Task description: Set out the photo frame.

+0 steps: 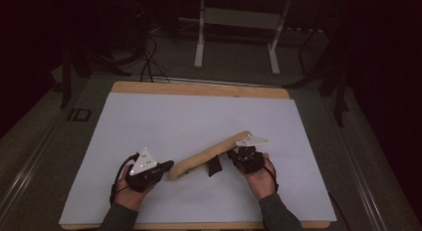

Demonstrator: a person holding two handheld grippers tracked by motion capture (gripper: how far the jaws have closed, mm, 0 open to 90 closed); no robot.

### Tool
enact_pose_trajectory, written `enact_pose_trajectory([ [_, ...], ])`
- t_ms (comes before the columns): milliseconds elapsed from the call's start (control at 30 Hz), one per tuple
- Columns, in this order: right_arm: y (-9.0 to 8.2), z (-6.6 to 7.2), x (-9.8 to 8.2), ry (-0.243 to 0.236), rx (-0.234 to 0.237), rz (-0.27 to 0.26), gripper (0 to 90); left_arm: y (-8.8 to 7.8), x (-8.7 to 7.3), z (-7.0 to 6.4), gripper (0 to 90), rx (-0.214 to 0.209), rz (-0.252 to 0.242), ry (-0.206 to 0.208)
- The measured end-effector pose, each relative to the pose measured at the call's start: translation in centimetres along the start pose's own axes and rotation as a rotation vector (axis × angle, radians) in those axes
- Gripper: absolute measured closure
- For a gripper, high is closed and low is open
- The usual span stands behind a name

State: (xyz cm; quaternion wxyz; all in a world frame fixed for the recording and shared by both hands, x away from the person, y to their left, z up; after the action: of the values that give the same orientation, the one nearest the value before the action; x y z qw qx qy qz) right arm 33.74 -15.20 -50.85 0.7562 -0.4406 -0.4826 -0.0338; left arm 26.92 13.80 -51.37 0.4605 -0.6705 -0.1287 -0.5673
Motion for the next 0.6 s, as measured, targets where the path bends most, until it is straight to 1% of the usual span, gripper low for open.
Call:
enact_pose_trajectory([
  [600, 0.3, 0.6, 0.6, -0.015, 0.006, 0.007, 89.9, 0.1, 0.0, -1.3, 90.0, -0.072, -0.003, 0.011],
])
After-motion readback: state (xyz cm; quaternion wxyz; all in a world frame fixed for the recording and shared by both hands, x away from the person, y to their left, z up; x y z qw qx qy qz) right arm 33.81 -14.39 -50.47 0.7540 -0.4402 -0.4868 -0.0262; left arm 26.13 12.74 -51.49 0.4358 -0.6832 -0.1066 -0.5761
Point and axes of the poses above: each handheld gripper's, and its own axes: y roughly forward along the jaws, x roughly out of its top, z roughly to its left, the point moved 3 cm from there along y, roughly forward along the jaws, and after that the axes turned 8 degrees about x, right-handed, at the moved point
